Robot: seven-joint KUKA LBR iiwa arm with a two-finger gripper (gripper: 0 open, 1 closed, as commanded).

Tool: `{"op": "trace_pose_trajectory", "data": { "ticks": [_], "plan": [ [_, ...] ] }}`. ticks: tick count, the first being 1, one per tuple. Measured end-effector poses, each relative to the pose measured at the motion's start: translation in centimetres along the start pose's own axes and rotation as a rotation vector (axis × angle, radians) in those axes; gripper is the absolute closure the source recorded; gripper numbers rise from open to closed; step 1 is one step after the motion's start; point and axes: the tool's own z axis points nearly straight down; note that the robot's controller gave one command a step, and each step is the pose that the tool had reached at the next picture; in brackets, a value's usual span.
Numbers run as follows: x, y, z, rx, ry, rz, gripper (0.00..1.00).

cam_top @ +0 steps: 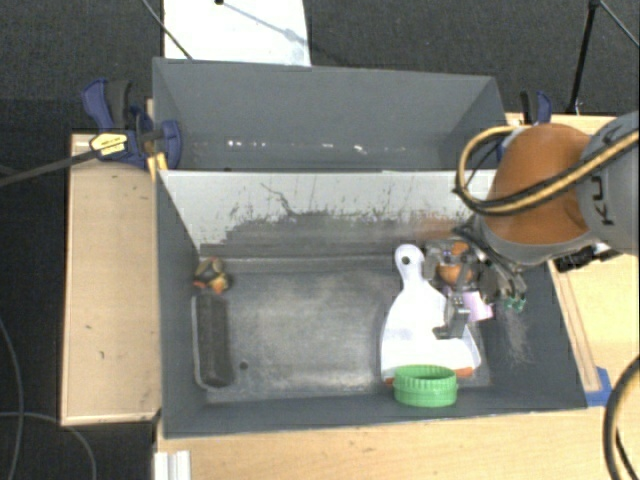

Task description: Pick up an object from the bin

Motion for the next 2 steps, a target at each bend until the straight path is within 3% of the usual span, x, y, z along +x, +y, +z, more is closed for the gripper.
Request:
{"op": "trace_pose_trajectory", "data": {
  "ticks": [1, 2],
  "plan": [
    [-0.2, 0.0, -0.5, 0.001, -0.008, -0.002, 0.00],
    [-2.9, 2.5, 3.8, 0.003, -0.015, -0.224, 0.00]
  ]
}}
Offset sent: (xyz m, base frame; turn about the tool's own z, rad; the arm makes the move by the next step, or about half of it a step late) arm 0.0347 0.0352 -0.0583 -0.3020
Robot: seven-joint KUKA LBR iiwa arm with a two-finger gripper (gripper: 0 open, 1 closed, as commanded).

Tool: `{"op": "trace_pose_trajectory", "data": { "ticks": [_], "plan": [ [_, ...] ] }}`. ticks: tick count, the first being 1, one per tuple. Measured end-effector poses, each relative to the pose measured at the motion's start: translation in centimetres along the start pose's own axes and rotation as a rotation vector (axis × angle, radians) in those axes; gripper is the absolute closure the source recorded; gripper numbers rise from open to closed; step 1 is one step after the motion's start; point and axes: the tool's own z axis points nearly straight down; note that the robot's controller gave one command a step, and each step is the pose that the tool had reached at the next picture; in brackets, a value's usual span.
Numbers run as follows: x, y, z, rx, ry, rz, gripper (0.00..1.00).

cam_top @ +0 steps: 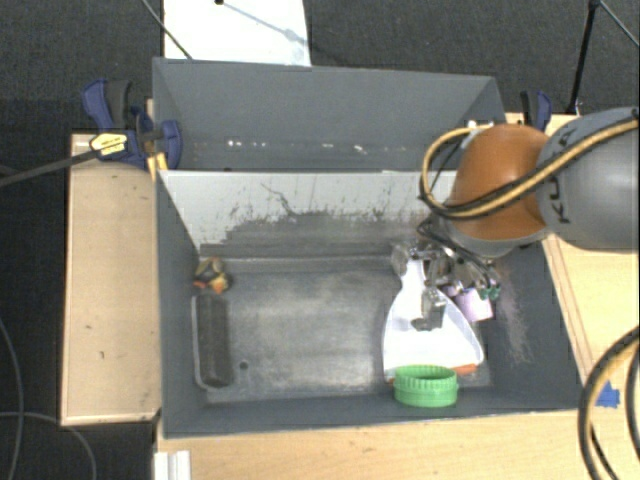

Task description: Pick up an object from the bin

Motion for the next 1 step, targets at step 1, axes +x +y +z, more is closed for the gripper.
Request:
{"op": "trace_pose_trajectory", "data": {
  "ticks": [1],
  "plan": [
    [-0.46, 0.86, -1.00, -0.005, 0.007, -0.263, 0.00]
  ]
}}
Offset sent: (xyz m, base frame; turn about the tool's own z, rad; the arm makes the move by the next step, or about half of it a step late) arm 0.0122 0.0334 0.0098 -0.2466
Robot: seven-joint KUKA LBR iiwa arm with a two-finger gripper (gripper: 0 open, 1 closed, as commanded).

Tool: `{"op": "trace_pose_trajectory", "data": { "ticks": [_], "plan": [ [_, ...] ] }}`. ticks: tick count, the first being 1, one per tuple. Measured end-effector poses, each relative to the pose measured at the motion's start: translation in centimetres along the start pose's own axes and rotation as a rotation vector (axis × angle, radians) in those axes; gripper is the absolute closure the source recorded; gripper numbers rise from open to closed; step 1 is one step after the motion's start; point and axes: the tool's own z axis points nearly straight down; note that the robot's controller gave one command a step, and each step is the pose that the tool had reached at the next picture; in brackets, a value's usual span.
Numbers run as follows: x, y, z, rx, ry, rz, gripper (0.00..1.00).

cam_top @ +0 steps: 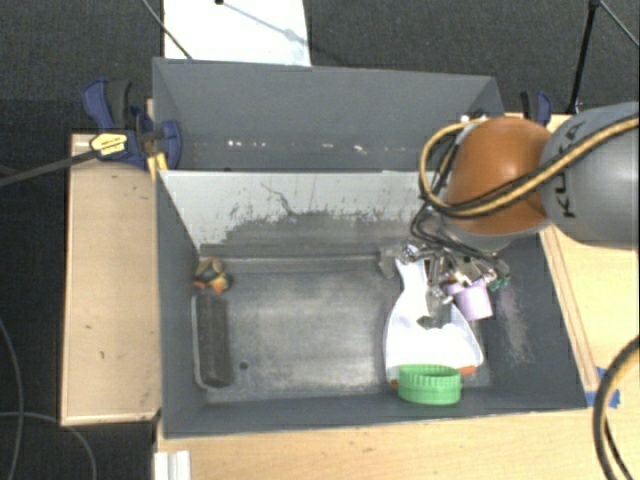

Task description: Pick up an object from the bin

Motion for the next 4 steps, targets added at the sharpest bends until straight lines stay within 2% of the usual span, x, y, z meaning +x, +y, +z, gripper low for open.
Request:
{"op": "trace_pose_trajectory", "data": {
  "ticks": [1, 2, 3, 4],
  "plan": [
    [-2.0, 1.6, -0.2, 0.001, -0.003, 0.018, 0.00],
    [-1.4, 0.8, 2.9, 0.000, 0.000, -0.182, 0.00],
    [-0.5, -1.2, 2.9, 0.000, -0.002, -0.137, 1.00],
    [-0.5, -1.2, 2.9, 0.000, -0.002, -0.137, 1.00]
  ]
}}
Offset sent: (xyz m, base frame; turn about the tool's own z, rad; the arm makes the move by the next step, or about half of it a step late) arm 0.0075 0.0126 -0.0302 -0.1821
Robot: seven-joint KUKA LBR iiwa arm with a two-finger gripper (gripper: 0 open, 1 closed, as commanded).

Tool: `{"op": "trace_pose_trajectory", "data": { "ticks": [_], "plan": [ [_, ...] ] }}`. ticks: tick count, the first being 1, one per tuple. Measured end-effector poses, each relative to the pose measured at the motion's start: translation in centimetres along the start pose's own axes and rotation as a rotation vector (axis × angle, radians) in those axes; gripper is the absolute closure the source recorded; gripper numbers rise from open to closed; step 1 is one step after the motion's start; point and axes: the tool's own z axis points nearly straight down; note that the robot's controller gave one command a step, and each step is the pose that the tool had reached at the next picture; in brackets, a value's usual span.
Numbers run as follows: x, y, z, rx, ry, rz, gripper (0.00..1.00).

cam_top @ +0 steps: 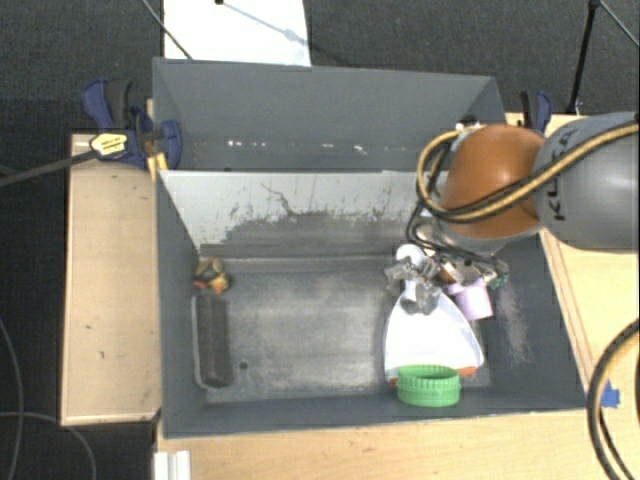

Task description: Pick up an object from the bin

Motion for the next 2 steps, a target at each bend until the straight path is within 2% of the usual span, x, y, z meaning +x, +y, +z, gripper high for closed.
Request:
{"op": "trace_pose_trajectory", "data": {
  "ticks": [2],
  "plan": [
    [-0.06, 0.03, -1.29, 0.000, 0.000, 0.002, 1.00]
  ]
}}
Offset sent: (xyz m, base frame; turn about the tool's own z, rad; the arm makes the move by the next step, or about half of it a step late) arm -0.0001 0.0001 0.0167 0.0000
